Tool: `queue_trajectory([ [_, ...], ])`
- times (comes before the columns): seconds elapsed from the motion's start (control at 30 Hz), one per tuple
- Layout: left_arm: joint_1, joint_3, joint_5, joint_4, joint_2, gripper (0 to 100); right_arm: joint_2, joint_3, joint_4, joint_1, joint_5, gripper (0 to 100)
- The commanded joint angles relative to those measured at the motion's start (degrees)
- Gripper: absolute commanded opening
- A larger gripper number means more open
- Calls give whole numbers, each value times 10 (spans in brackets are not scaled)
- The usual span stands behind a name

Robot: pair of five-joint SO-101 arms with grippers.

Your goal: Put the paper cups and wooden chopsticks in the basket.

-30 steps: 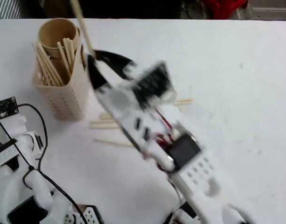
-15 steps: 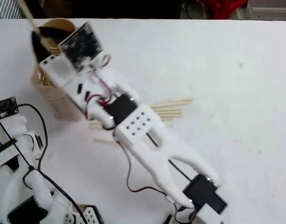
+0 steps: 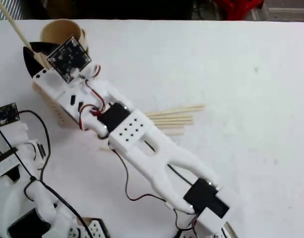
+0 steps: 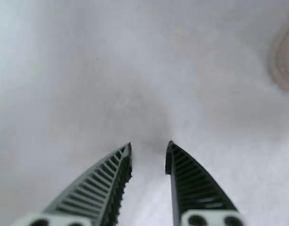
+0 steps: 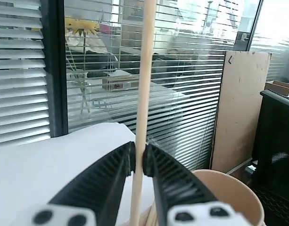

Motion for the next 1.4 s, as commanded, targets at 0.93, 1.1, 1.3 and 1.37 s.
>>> queue_trajectory([
  [0.93, 6, -1, 4, -12, -10, 135, -280, 31, 665, 95, 14, 50],
  [1.1, 6, -1, 4, -12, -10, 135, -306, 101, 817, 109, 193, 50],
  [1.3, 6, -1, 4, -13, -10, 135, -272, 280, 783, 103, 353, 166],
  [1.37, 6, -1, 4, -13, -9, 135, -250, 338, 728, 102, 384, 217],
])
